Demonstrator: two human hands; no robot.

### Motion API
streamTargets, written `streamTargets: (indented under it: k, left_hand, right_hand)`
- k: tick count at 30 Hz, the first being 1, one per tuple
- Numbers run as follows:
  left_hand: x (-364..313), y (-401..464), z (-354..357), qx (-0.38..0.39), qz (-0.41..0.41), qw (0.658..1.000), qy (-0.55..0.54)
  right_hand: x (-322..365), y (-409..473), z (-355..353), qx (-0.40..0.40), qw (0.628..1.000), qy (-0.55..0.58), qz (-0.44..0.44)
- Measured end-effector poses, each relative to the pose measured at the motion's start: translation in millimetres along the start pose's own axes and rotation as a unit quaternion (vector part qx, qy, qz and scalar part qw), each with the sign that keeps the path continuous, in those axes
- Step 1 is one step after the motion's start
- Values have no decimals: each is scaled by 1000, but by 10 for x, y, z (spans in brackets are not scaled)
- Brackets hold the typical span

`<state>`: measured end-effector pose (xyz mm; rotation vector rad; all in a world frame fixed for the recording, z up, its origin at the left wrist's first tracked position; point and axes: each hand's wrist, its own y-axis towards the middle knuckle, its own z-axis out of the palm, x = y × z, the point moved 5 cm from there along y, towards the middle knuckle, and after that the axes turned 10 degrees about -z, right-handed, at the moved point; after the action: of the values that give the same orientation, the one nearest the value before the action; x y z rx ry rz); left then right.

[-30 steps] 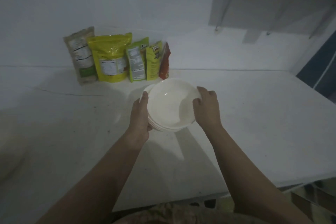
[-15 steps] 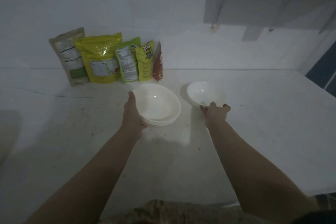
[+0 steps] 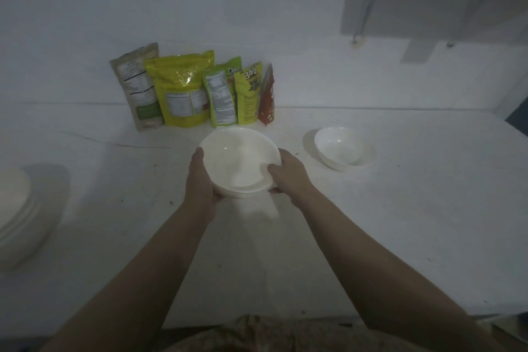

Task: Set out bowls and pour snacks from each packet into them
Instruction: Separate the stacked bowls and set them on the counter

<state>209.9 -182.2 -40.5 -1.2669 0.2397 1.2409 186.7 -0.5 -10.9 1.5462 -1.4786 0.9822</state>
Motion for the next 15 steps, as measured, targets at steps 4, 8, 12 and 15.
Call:
streamTargets:
  k: [4, 8, 12, 15]
  left_hand:
    - [-172, 30, -216, -20, 16, 1000, 0]
    - [-239, 88, -457, -53, 7, 998, -17]
    - [-245, 127, -626, -62, 7, 996, -56]
    - [-213, 91, -688, -70, 14, 995, -77]
  right_hand:
    - [269, 145, 83, -26, 992, -84, -92]
    - [263, 326, 46, -104, 991, 52, -62]
    - [-18, 428, 125, -136, 952, 264, 80]
    - [-106, 363, 190, -140, 898, 379, 176]
